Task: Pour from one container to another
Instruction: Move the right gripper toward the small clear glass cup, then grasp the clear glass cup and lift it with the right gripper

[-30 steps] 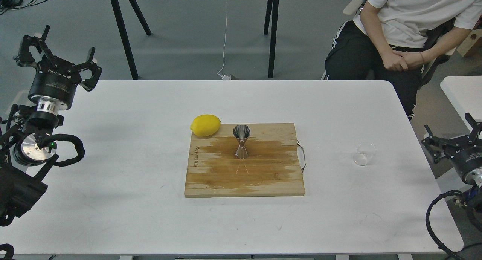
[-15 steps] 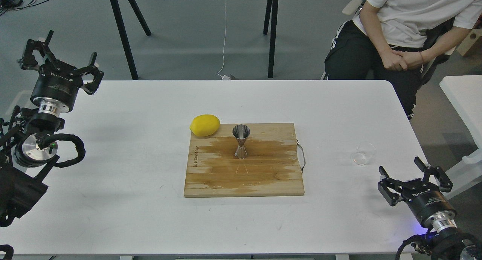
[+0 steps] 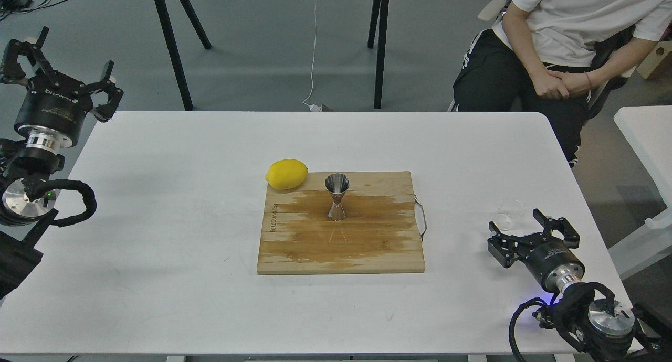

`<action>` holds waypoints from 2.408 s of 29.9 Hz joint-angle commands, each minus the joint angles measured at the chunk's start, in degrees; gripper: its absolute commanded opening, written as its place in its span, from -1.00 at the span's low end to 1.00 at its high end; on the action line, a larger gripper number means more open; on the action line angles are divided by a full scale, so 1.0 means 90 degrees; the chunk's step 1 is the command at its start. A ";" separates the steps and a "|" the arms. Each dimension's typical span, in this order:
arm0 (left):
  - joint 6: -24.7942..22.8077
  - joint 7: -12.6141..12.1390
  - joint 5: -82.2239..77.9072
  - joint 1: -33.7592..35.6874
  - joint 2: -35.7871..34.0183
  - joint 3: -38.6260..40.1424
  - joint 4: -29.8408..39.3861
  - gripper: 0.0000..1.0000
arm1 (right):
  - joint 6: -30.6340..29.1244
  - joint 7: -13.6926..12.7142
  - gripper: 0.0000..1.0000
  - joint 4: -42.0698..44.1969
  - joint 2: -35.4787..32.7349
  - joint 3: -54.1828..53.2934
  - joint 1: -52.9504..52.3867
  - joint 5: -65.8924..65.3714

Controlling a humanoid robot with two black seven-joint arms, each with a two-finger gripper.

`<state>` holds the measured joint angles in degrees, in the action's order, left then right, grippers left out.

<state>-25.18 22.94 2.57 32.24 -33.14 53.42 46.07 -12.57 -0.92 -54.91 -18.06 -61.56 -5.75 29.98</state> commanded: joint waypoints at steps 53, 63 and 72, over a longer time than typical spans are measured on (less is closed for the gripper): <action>0.0122 0.0039 -0.0256 0.0021 0.0049 0.0001 -0.0285 1.00 | 0.1182 -0.0083 -0.41 -0.1203 0.0433 0.0297 -0.1470 -0.2157; 0.0112 0.0049 -0.0256 0.0012 0.0040 0.0001 -0.0285 1.00 | 0.1485 -0.0083 -0.42 -0.1262 0.1273 0.1077 -0.2085 -0.3633; 0.0073 0.0049 -0.0256 0.0012 0.0040 0.0001 -0.0285 1.00 | 0.1738 -0.0054 -0.42 -0.1233 0.1498 0.1420 -0.2418 -0.4667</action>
<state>-24.45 23.38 0.27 32.35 -32.83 53.43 43.50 2.61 -1.34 -66.05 -5.24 -48.98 -27.23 -8.27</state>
